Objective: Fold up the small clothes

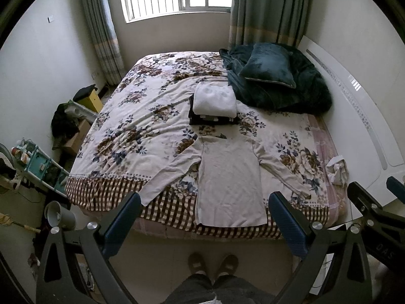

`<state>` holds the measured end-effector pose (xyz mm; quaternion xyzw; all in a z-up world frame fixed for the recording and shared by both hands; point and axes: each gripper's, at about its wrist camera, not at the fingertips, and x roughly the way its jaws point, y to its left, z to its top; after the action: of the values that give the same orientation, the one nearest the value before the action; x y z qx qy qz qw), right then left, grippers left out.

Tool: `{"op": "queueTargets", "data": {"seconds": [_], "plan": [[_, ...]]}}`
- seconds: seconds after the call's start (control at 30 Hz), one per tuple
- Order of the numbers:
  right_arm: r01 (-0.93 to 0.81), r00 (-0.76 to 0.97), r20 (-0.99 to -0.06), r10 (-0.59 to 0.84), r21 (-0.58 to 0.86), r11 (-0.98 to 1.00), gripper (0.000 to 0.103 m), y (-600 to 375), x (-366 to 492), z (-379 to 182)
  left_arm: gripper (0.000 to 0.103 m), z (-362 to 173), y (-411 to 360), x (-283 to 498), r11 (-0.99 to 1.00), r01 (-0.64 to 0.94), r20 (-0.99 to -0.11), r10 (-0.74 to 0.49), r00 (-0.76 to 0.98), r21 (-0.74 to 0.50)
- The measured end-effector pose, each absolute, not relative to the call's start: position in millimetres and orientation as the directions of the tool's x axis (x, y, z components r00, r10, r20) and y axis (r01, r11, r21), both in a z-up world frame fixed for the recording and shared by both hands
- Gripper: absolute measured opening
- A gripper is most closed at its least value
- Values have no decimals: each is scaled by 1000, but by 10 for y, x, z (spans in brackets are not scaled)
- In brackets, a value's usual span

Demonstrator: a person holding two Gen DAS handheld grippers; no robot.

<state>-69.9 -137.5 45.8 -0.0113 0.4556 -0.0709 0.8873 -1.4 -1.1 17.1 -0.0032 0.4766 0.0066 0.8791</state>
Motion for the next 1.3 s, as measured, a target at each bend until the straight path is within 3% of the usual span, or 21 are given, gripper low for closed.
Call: {"op": "queueTargets", "data": {"seconds": [1.3], "plan": [[102,597,-793,-126,-81,992,103,-1342,-616,506,103,268,31,-1,1000,-18,-829,13,559,3]]}}
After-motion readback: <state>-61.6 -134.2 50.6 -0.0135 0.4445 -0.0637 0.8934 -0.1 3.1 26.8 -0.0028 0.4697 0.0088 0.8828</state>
